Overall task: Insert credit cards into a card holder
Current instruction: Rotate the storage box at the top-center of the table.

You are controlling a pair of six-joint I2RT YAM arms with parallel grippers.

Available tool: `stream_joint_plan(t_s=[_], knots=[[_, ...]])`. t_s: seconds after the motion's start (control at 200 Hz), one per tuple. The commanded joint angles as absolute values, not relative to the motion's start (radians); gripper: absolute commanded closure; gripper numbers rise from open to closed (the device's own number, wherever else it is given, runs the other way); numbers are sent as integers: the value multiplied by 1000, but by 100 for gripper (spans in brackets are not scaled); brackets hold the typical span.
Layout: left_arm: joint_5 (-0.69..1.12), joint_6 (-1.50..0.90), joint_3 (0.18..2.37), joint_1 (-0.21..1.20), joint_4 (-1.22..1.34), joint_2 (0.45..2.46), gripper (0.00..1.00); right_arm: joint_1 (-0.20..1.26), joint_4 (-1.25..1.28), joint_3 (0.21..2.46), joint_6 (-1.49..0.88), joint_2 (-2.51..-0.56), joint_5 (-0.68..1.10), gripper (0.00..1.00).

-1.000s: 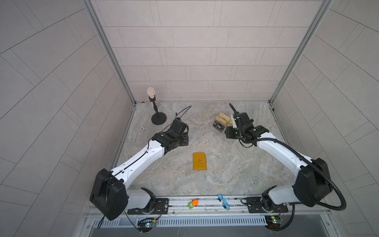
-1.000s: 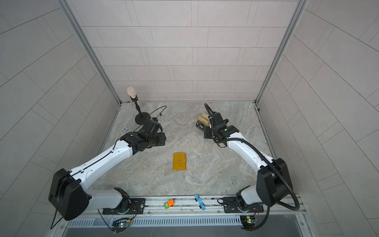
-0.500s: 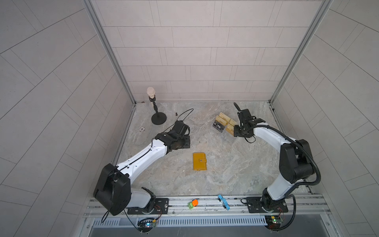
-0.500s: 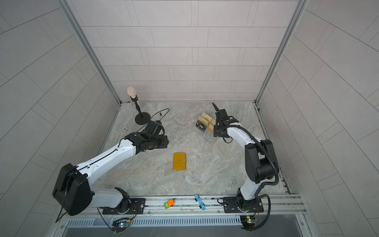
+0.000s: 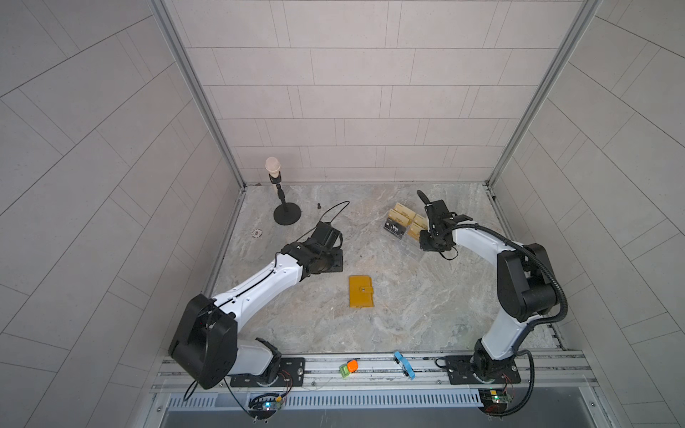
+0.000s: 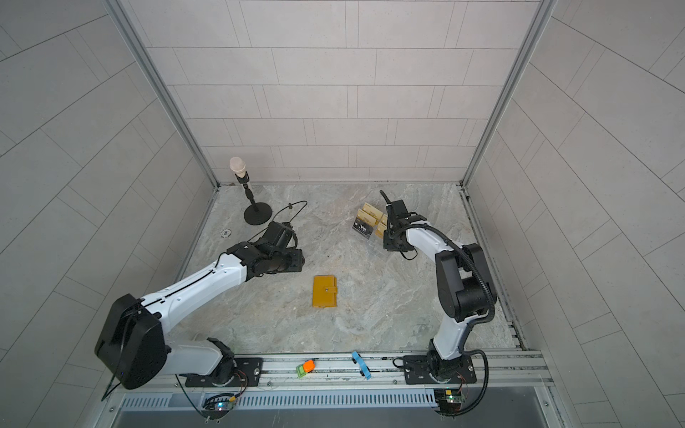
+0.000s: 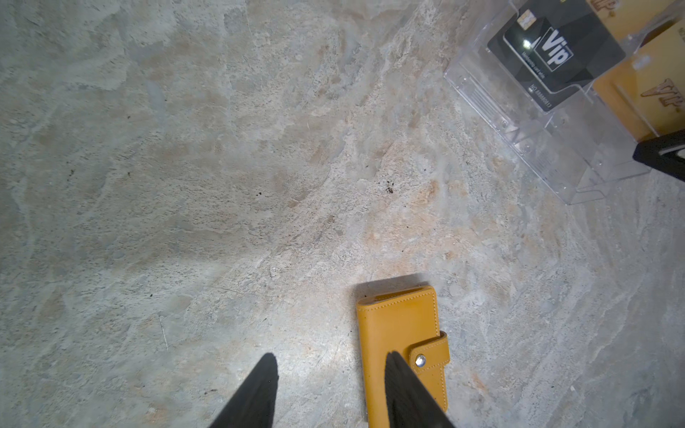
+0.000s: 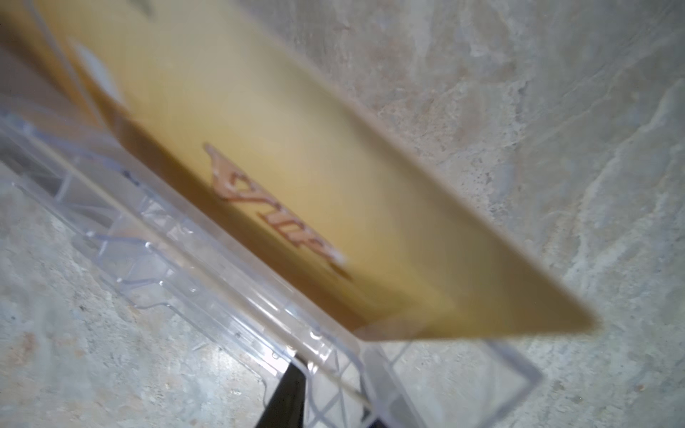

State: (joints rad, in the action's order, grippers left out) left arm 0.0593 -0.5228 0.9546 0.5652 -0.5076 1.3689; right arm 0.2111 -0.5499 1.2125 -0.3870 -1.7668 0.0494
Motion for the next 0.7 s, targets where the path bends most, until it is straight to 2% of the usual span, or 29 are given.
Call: stream_joint_plan(t_s=[0.0,0.501,0.691], knots=[[60,-517,940,568,-506,1372,49,211,-588,1236,-354,-1820,30,78],[69,-520,937,568,-518,1354,49,206,-718,1372,-126,-1900,29,79],[69,-511,944,568,-542,1342,49,197,-749,1433,-39,-1939,61,76]])
